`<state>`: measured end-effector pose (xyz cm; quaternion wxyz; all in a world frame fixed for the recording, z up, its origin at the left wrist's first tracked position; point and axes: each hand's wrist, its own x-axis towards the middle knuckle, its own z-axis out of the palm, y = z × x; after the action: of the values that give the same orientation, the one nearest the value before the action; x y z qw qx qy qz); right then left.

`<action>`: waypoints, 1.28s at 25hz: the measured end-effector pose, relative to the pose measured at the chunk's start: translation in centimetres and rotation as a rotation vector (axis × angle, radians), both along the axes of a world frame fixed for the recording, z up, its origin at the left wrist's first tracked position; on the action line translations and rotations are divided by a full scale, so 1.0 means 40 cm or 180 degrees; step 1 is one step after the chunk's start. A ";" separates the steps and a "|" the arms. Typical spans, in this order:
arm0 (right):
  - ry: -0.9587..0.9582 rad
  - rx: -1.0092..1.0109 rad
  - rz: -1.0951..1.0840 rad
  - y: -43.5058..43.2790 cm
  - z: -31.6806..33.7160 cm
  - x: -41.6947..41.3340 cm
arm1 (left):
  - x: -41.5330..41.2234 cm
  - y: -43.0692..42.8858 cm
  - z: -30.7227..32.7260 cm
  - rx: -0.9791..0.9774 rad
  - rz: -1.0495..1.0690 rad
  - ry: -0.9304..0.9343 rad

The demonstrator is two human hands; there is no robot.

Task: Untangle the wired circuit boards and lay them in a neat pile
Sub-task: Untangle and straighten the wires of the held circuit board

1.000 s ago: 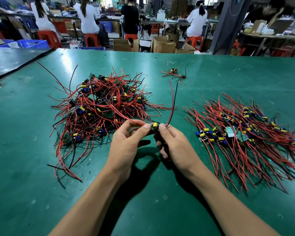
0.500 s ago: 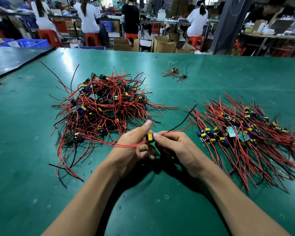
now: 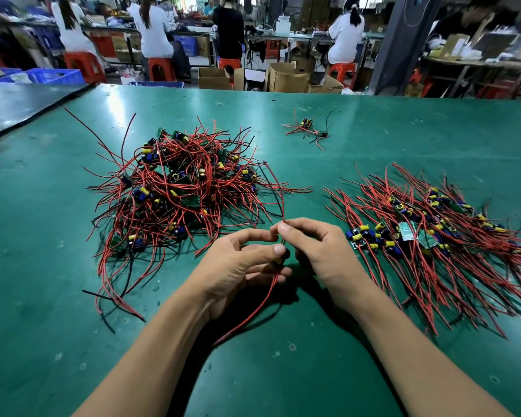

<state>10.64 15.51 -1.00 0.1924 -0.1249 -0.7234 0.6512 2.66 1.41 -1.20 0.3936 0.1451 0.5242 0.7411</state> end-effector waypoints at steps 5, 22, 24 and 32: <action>-0.0023 -0.1486 -0.0268 0.017 0.011 -0.013 | 0.014 0.003 0.003 -0.0050 -0.0189 -0.0021; -0.0581 -0.1338 0.1171 -0.008 -0.007 0.003 | 0.042 0.020 0.010 -0.0005 -0.0223 -0.0004; -0.0440 -0.1542 0.1530 -0.003 -0.008 0.005 | 0.043 0.015 0.015 0.0069 -0.0325 -0.0171; -0.0126 -0.1514 0.1168 0.005 -0.018 -0.004 | 0.034 0.010 0.015 0.0083 -0.0299 -0.0243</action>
<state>10.49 15.71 -1.71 0.0228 -0.0464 -0.5646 0.8237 4.02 1.83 -0.60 0.4457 0.1462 0.4917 0.7336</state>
